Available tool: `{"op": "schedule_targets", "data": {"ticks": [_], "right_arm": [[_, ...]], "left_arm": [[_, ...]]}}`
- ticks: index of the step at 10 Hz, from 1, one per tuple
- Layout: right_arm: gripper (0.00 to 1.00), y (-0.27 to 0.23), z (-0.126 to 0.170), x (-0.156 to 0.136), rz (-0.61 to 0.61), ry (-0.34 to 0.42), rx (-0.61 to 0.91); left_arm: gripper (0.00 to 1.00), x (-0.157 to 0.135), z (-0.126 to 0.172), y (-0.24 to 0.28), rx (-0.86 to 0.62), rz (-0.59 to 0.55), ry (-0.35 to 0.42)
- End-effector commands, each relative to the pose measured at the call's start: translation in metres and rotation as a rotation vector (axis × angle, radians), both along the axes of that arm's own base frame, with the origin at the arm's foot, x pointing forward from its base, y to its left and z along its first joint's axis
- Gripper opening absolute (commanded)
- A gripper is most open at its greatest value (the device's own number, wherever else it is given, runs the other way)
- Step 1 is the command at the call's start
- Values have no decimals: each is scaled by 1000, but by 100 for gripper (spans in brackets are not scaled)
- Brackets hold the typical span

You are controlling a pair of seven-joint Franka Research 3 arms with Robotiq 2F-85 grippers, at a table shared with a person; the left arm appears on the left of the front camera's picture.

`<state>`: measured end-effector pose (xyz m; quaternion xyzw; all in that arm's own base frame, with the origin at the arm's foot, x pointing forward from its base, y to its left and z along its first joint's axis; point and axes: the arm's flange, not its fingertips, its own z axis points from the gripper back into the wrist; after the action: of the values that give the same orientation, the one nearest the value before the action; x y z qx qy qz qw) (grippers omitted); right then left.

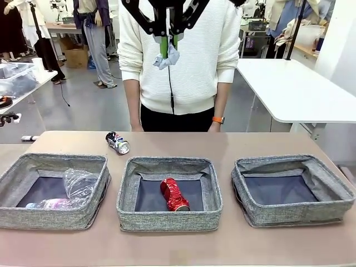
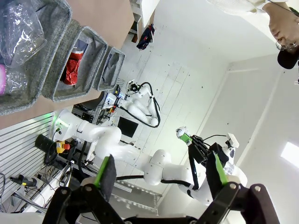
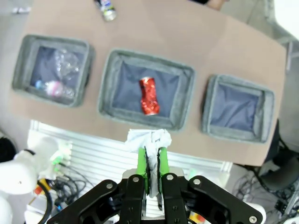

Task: Sort the waste into the appropriate baskets.
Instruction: Place the picked waste into the Fabric basket indicated by the person.

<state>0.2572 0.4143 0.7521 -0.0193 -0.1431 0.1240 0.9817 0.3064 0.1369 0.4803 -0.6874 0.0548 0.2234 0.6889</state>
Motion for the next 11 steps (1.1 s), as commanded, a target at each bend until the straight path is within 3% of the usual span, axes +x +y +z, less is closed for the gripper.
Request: {"op": "schedule_targets", "data": {"ticks": [1, 11], "right_arm": [[11, -2, 1, -2, -1, -5, -3], [11, -2, 1, -2, -1, -5, -3]], "left_arm": [[100, -2, 1, 1, 4, 2, -4], [100, -2, 1, 1, 4, 2, -4]]}}
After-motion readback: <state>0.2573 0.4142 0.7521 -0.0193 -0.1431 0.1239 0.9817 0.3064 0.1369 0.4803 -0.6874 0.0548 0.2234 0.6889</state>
